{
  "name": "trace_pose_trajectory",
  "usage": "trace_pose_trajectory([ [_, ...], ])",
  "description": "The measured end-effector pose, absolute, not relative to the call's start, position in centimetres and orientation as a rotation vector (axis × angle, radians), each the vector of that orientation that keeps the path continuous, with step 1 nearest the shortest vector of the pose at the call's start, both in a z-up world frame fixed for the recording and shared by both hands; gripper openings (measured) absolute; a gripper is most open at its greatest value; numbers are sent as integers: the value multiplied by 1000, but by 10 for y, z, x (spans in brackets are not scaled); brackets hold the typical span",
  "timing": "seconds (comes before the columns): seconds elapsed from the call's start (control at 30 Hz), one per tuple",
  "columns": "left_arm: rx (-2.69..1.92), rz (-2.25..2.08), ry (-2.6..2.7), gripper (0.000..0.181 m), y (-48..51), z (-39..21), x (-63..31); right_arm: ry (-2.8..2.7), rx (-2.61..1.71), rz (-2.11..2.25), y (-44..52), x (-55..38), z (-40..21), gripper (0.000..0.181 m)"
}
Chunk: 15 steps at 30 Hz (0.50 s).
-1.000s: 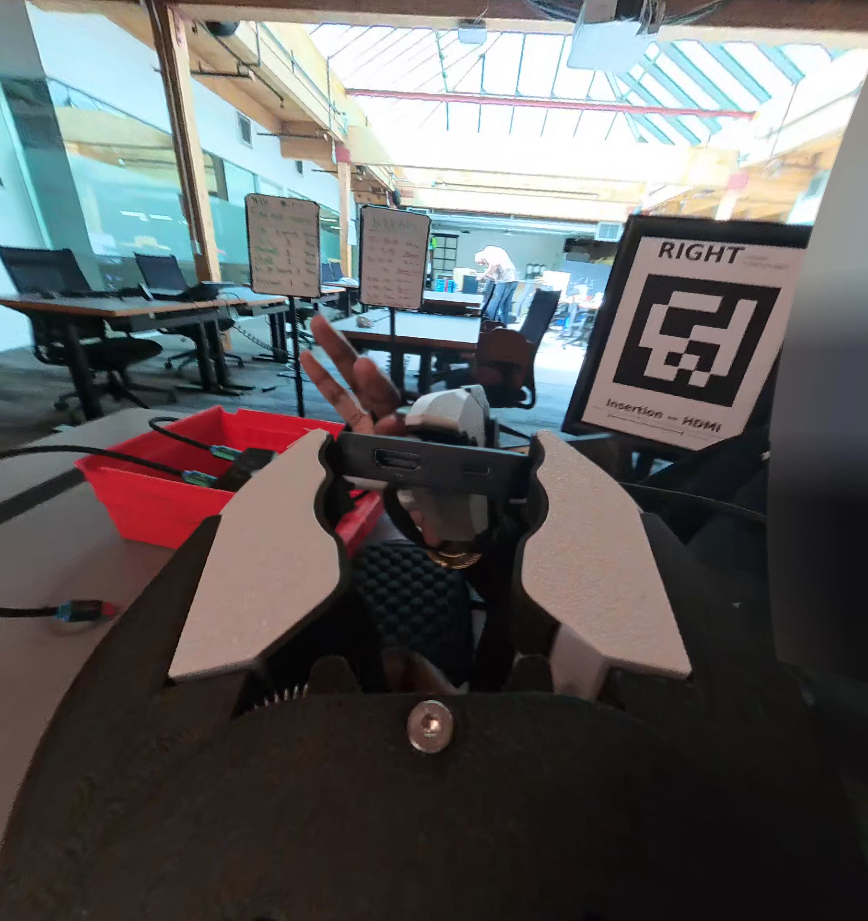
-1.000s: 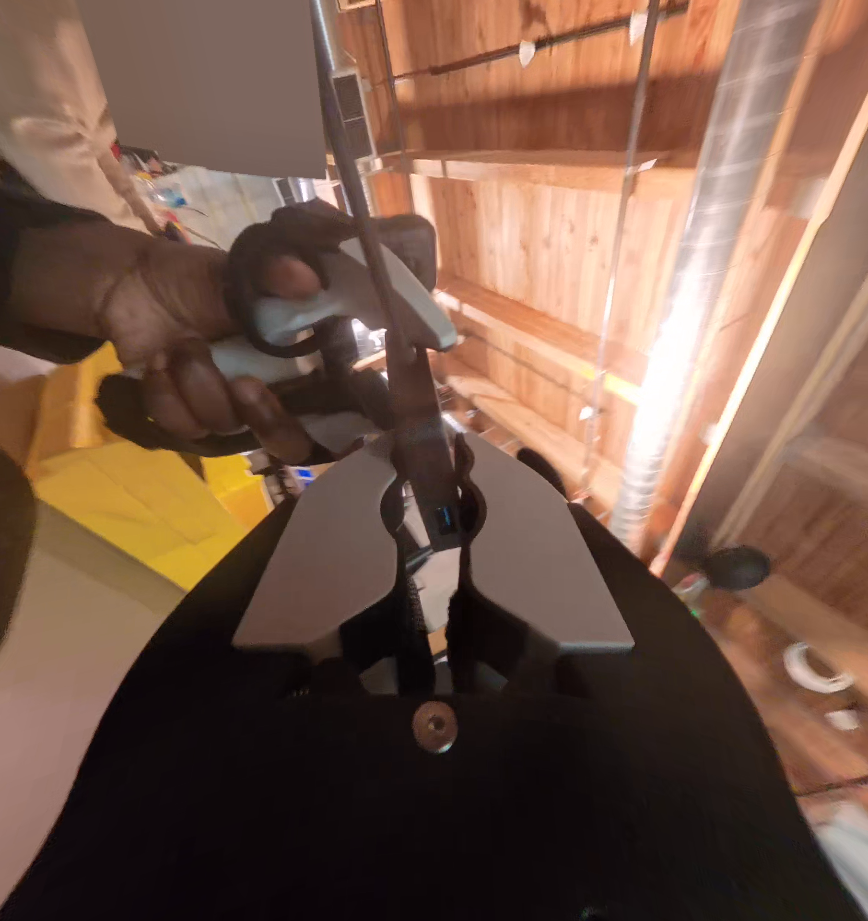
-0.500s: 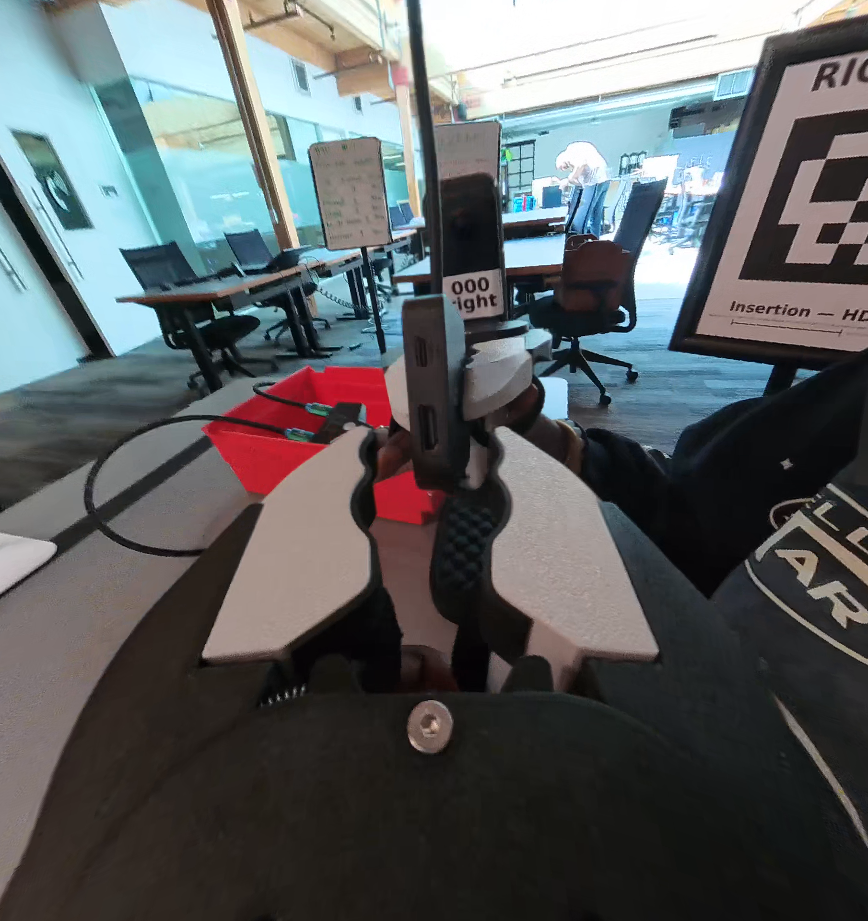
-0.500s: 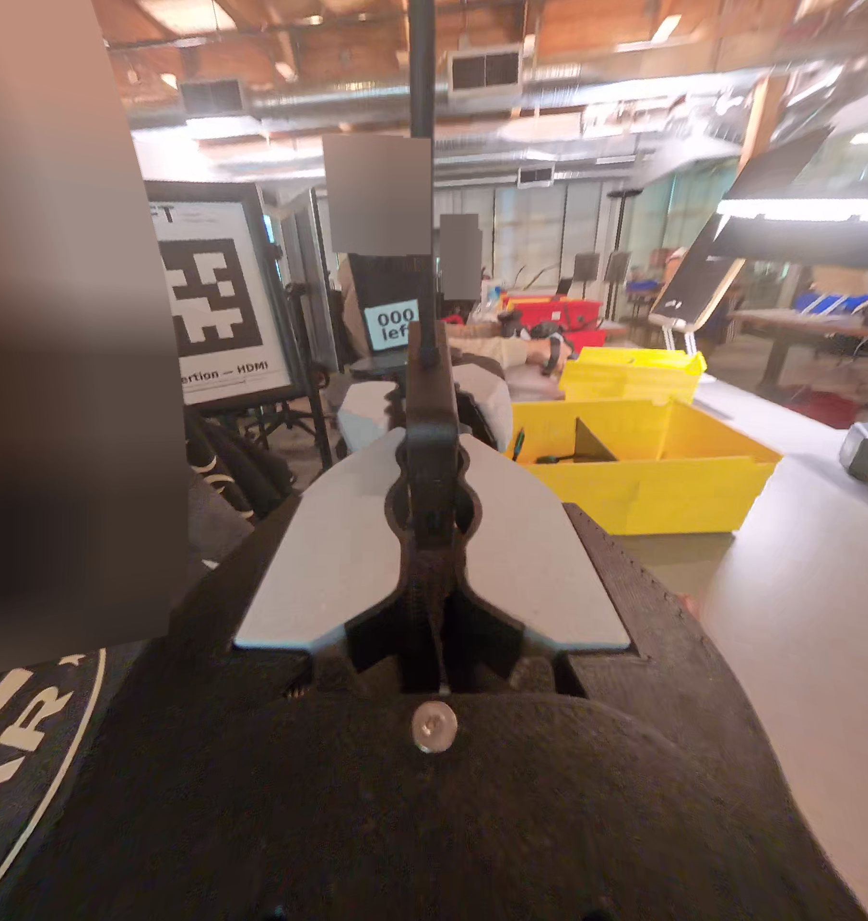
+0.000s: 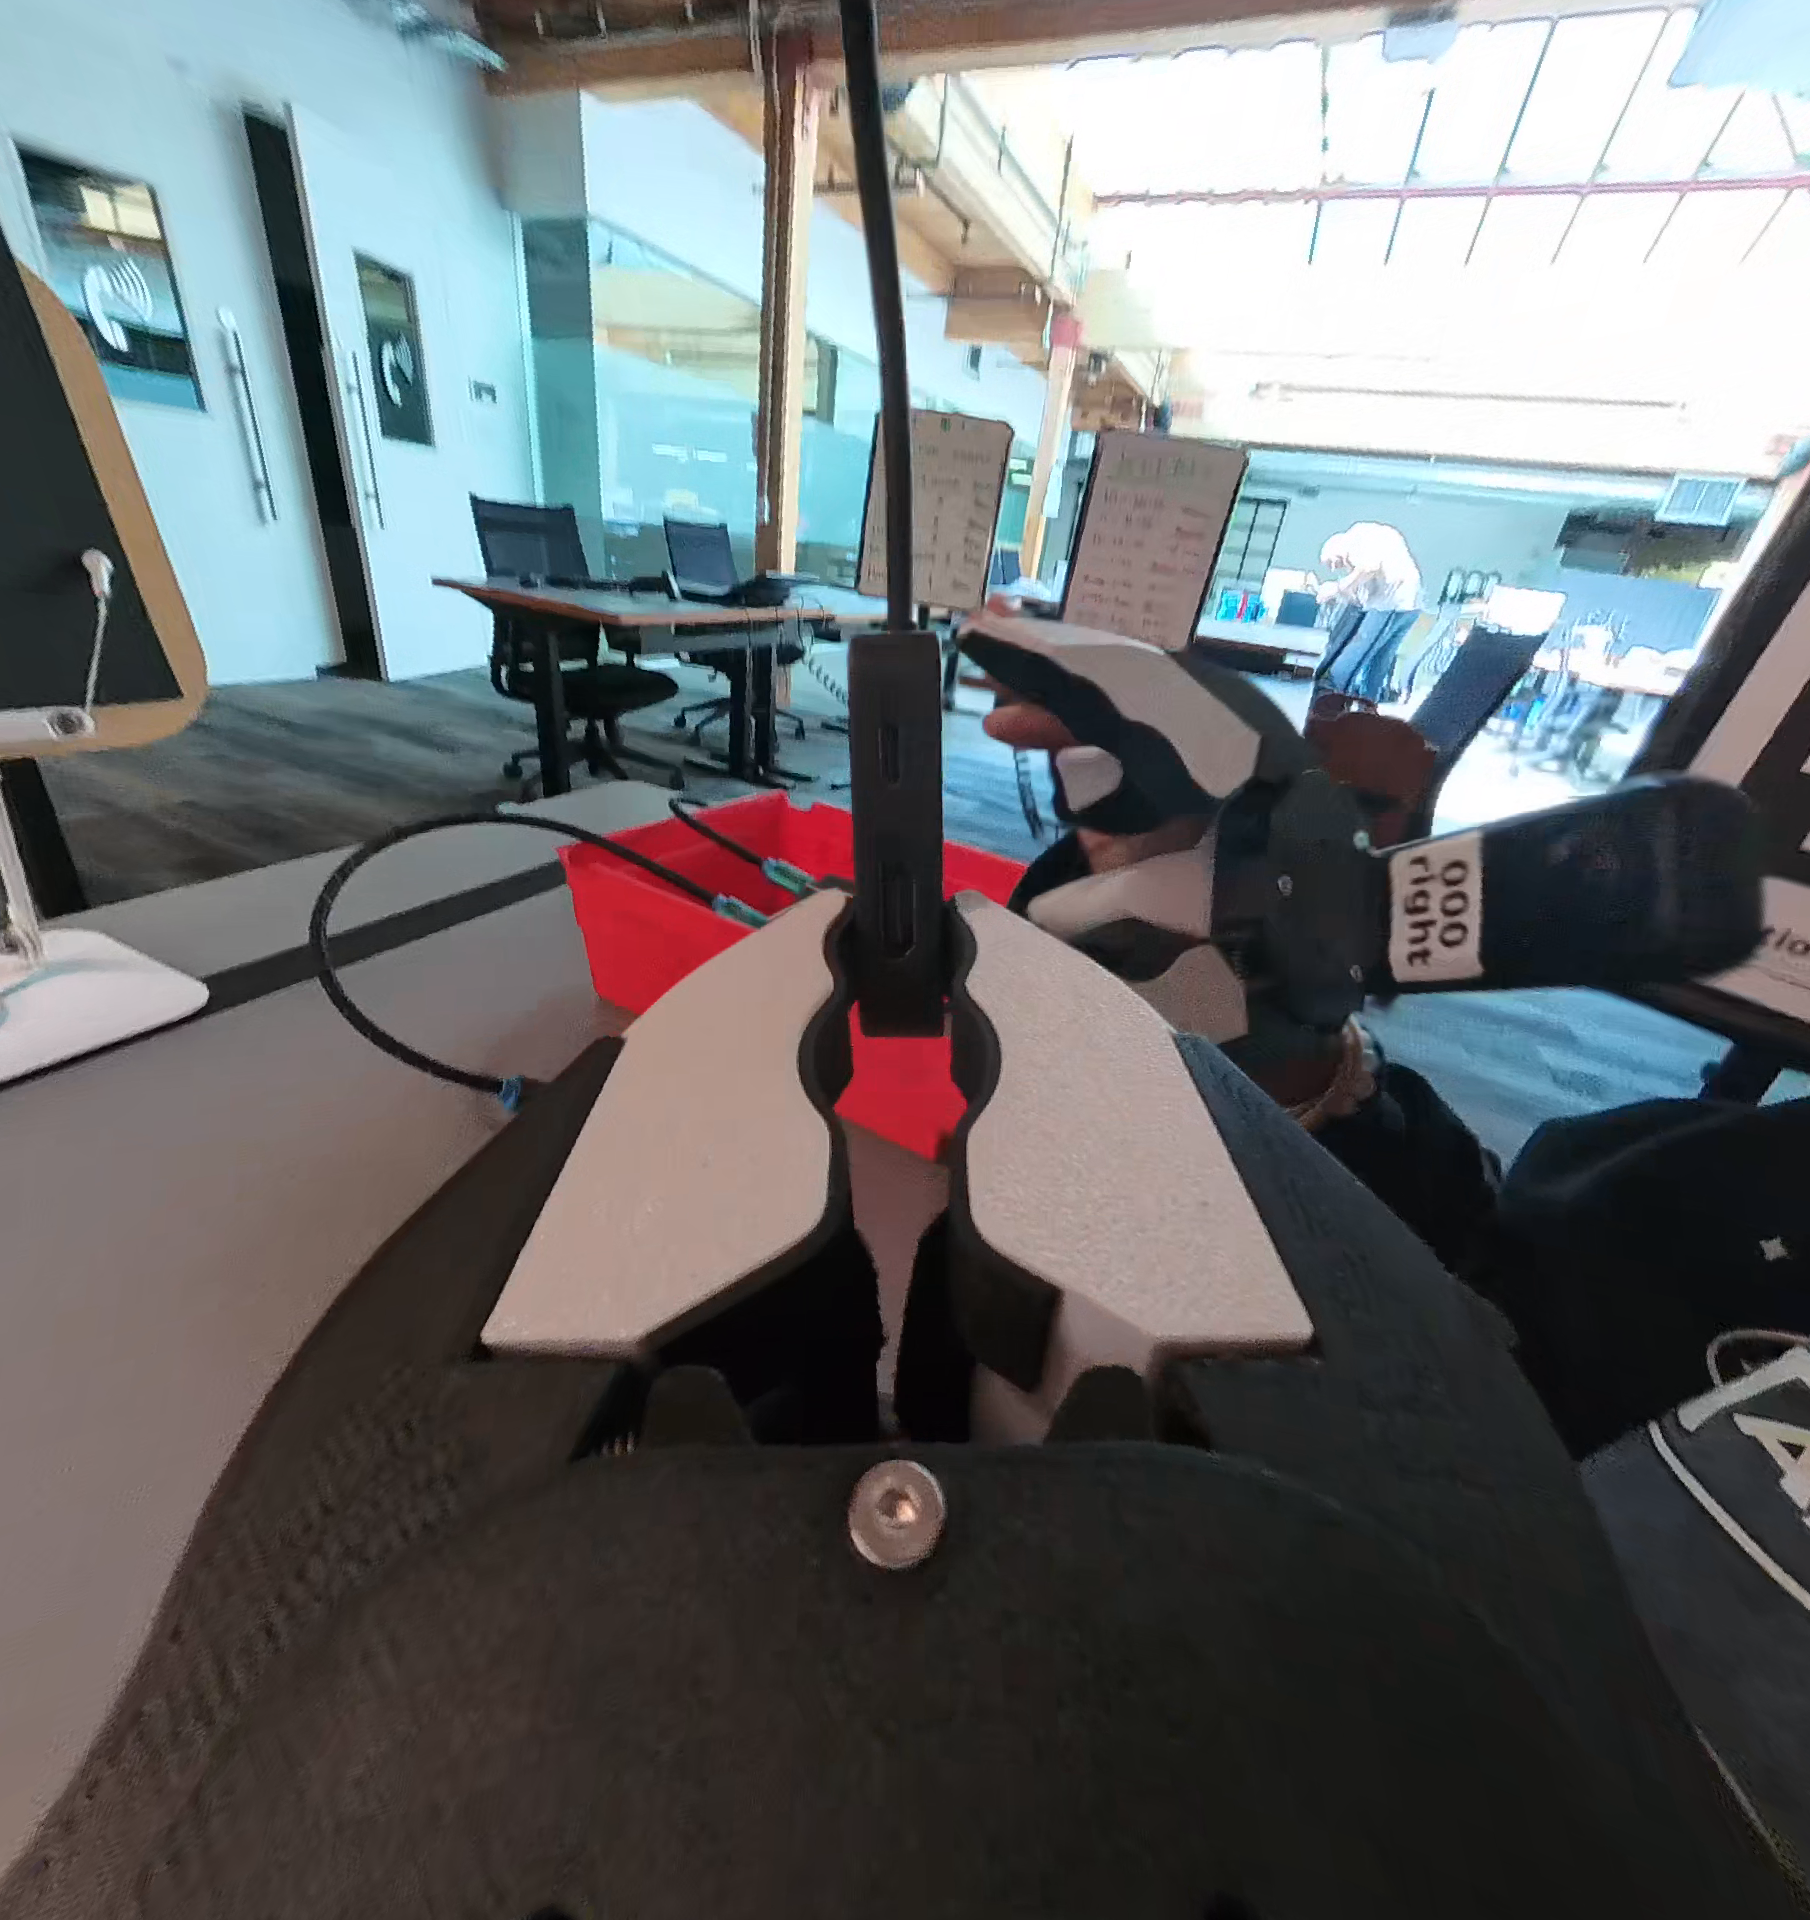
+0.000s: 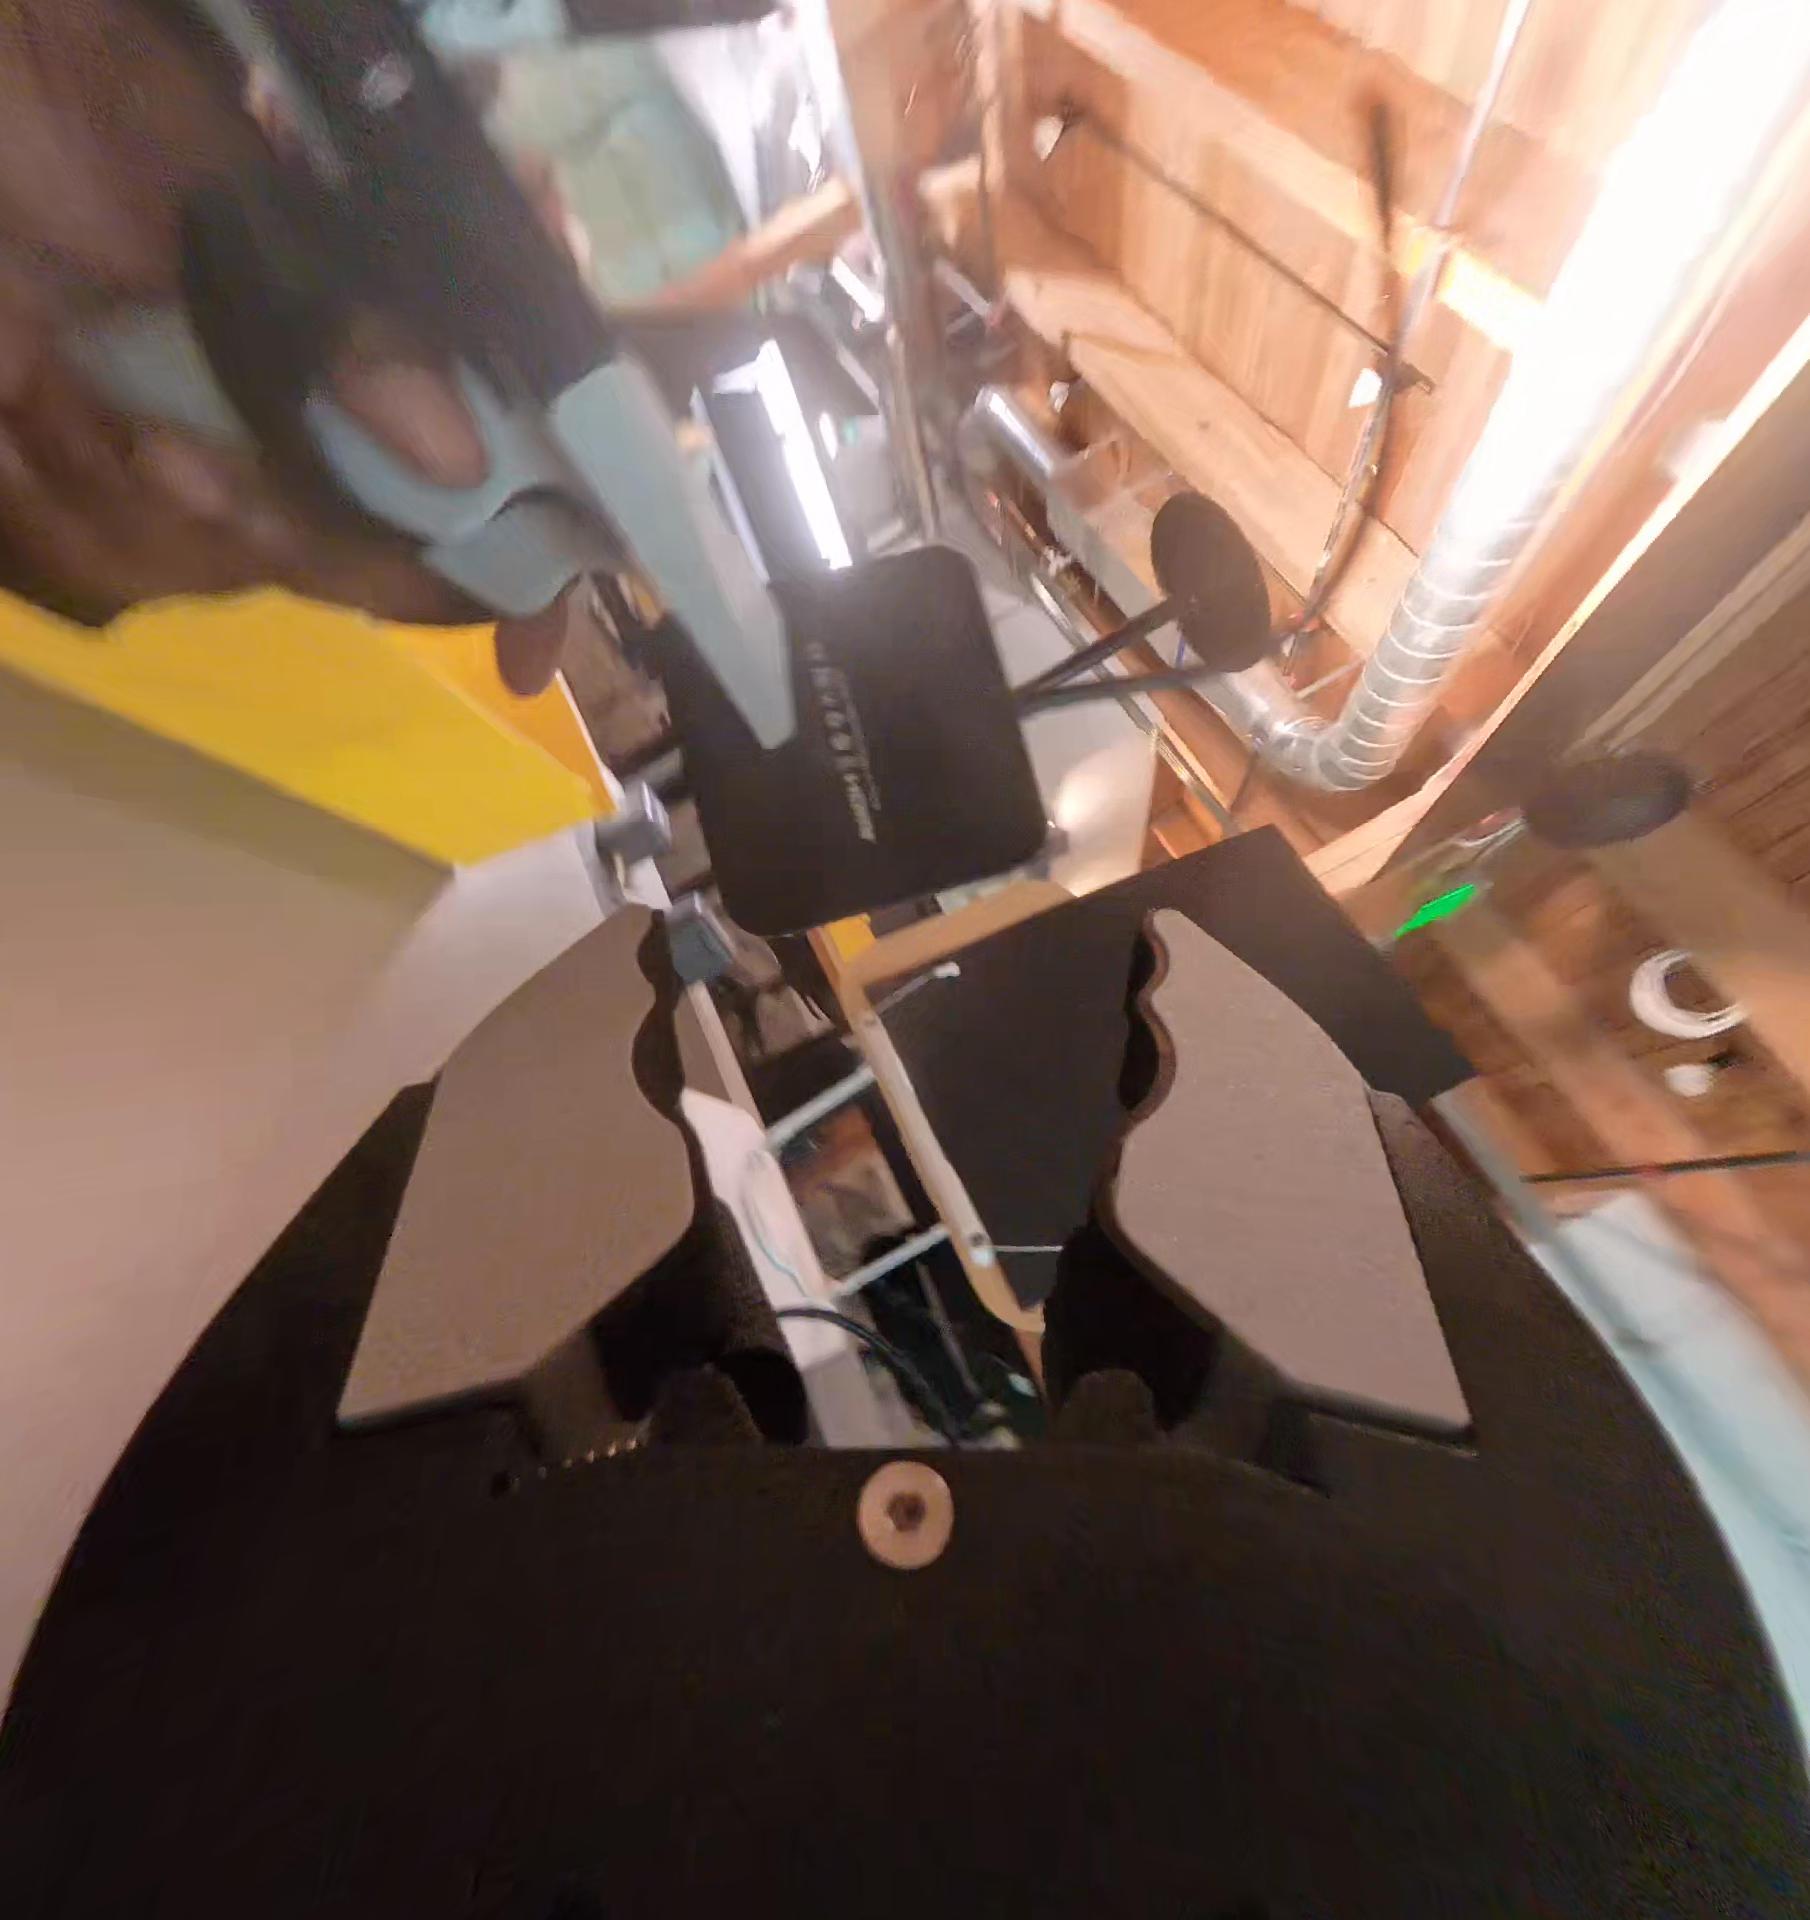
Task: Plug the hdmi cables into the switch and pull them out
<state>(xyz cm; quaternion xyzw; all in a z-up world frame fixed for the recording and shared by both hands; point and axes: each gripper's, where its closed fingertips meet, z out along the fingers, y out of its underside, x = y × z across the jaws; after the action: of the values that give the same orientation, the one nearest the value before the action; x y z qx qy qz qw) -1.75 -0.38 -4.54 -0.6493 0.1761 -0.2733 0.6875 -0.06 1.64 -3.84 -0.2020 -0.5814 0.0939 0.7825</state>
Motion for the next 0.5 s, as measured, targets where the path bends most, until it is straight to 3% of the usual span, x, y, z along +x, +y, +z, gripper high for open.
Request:
trace_pose_trajectory([
  [0.2,-1571,-591,540,13,-8,-67,4,-1319,-409,68,13,-16,-57,74],
  [0.3,-1534,-538,656,16,-17,-66,11,-1364,-443,209,6,-13,-59,74],
  [0.5,-1183,-488,767,54,-51,-26,18,-1504,-459,820,-29,5,-61,74],
])
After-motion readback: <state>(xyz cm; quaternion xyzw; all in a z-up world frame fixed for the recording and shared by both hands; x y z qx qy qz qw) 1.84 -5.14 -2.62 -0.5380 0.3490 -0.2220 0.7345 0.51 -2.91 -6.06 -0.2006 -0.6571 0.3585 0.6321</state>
